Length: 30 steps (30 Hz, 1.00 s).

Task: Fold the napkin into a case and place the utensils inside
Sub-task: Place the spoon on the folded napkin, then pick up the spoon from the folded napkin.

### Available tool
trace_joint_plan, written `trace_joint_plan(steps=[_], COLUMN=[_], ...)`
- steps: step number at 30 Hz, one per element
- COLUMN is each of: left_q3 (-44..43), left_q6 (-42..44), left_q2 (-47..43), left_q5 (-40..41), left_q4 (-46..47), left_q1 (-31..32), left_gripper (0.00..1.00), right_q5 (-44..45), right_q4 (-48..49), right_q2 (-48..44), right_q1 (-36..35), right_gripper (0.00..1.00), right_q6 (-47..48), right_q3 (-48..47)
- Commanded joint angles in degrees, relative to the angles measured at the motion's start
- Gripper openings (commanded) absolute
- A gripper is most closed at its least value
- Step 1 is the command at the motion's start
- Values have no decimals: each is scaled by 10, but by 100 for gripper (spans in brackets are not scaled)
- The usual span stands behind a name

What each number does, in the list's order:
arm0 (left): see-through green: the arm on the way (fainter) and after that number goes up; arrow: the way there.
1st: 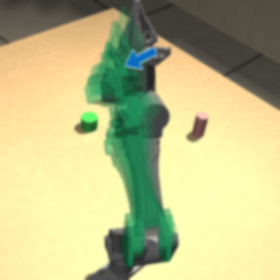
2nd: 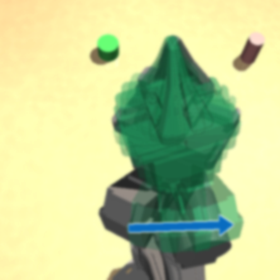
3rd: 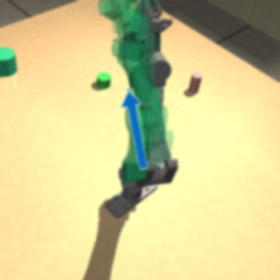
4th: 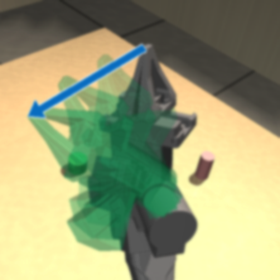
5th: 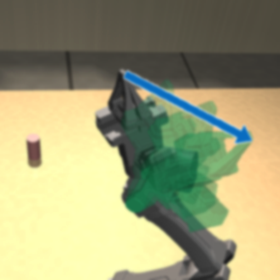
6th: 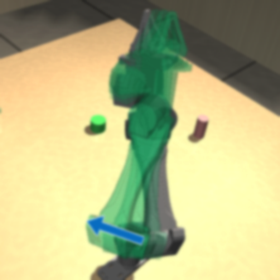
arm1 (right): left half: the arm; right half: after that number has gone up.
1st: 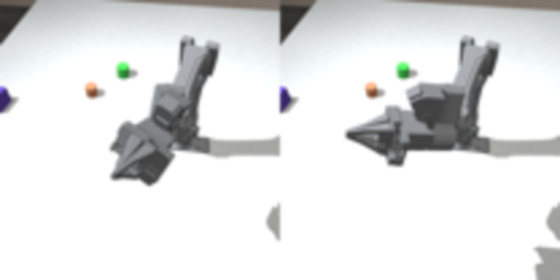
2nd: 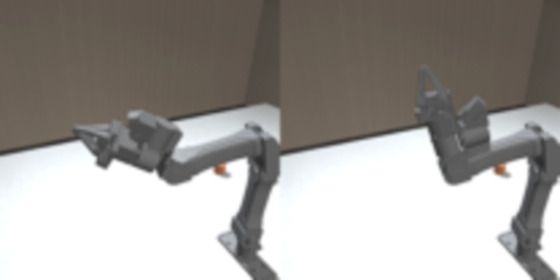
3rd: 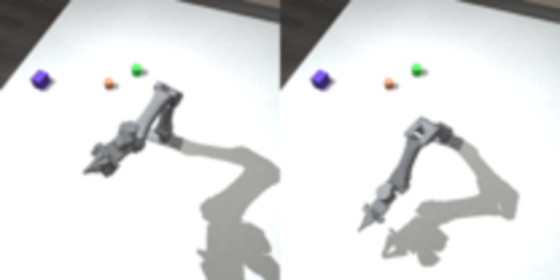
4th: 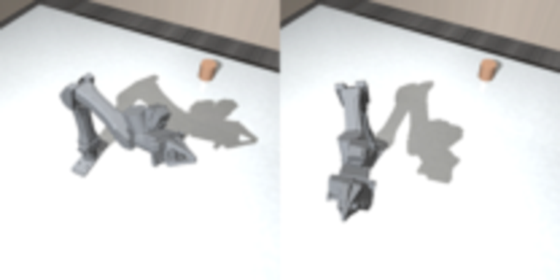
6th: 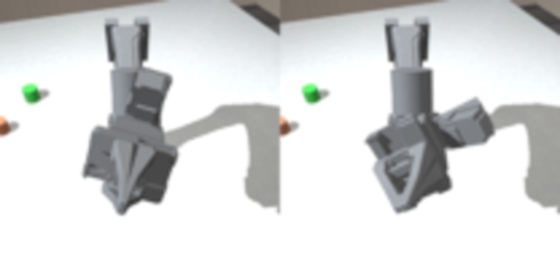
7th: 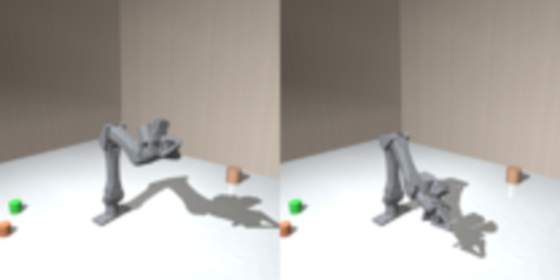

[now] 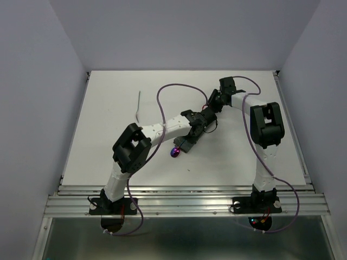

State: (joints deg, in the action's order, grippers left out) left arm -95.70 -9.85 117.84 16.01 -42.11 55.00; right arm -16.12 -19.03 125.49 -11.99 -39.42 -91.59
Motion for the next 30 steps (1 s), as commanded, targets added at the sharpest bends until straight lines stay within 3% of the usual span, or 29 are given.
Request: trace_joint_plan(steps=[1, 19, 27, 30], left_q3=[4, 69, 82, 70], left_q6=[-17, -24, -14, -12], left_q2=[-29, -1, 11, 2], left_q5=[-11, 7, -22, -12], left_q4=[15, 69, 89, 74], left_q1=[-2, -19, -28, -28], left_gripper=[31, 34, 18, 4], right_q5=[6, -1, 1, 1], right_q4=[-3, -2, -2, -2], right_q2=[-25, -21, -23, -25], right_q1=[4, 4, 4, 4], right_gripper=[33, 33, 33, 33], right_q6=[7, 7, 7, 8], right_q3=[12, 8, 10, 12])
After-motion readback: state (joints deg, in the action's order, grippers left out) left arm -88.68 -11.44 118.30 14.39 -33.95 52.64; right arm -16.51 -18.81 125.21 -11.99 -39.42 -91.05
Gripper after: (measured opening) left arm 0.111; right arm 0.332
